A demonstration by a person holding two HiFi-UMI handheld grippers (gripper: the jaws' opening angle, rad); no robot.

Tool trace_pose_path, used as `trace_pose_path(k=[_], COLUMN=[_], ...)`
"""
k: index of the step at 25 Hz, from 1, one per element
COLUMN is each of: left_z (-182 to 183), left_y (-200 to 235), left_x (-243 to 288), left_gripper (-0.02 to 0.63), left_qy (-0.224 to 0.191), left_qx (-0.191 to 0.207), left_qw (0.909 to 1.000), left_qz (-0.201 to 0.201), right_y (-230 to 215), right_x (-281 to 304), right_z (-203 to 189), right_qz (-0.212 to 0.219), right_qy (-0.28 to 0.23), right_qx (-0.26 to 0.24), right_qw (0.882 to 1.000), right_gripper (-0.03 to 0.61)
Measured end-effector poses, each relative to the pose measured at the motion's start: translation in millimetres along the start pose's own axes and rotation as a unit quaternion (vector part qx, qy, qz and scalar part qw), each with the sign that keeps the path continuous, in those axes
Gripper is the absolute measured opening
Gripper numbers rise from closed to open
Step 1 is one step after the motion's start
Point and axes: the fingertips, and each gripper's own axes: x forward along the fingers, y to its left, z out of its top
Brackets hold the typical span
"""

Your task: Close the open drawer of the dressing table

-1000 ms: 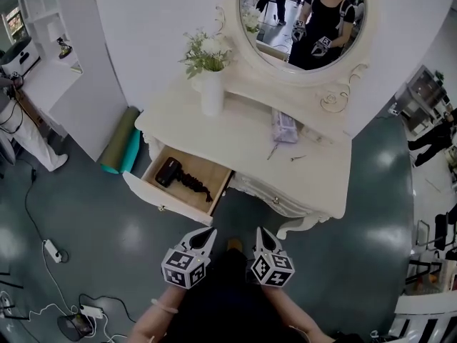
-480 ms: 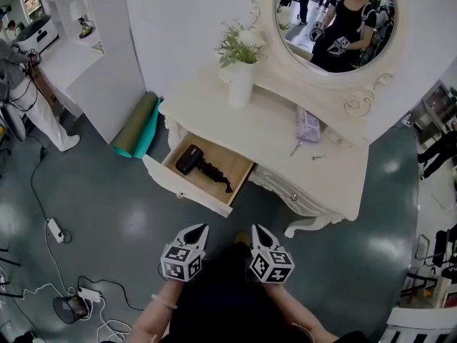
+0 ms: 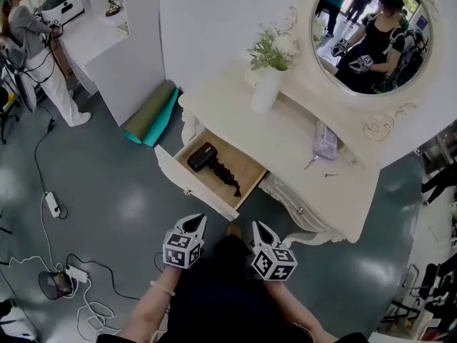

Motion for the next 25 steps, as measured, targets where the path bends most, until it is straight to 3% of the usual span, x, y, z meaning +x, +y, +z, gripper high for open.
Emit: trace_pose_path(k=[8,13,25], left_z=[-5.2,-11.6,-0.6], left_y=[23.3,34.2,28.9], left_x=[50.5,76.3,95.2], left_gripper=[0.017,0.018,0.018], left_qy=[0.029,0.065,0.084], left_qx=[0.021,0.005,0.017], left_qw=[0.9984,0.9952,0.9943], left_qz=[0.043,0.072,0.064], right_y=[-25.2,-50.0,-69.8], right_x=[25.1,42.4,72.6], right_z=[34.7,49.9,67.8], right_qz=[0.022,0.018,0.017], right_qy=[0.004,0.007,0.004], right_qx=[-0.012,0.000,0.039], right_qw=[1.000,1.000,0.999], right_gripper=[0.017,0.017,0.017])
